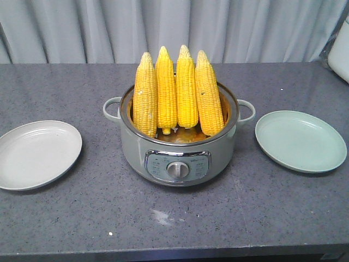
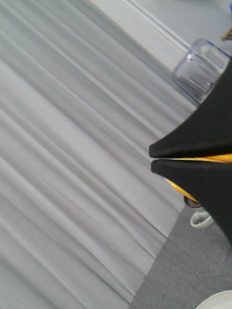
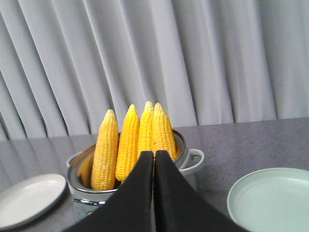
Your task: Distribute corn equally
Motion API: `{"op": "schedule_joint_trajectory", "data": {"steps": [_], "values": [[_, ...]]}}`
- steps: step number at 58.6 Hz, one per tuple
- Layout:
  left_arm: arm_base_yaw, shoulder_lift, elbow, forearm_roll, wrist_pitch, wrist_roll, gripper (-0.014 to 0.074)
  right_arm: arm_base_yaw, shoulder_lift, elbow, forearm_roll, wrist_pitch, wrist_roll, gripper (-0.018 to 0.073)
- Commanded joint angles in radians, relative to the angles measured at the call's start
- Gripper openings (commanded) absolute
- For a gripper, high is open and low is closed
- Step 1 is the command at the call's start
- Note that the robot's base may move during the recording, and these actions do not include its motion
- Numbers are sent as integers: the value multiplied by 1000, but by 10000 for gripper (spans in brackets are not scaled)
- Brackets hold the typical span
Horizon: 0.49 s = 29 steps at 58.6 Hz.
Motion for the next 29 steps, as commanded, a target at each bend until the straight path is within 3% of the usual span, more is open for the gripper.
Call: {"op": "schedule_joint_trajectory", "data": {"steps": [1, 7, 14, 29], "values": [[1, 103, -94, -14, 61, 120, 0, -3, 125, -118, -2, -21, -152, 8], [1, 199, -171, -14, 123, 222, 24, -3, 237, -198, -2, -13, -249, 51], [1, 303, -239, -14, 154, 288, 98, -3, 345, -268, -2, -11, -322, 169], [1, 450, -315, -15, 174, 299, 427, -4, 561, -356, -6, -47, -396, 594]]}}
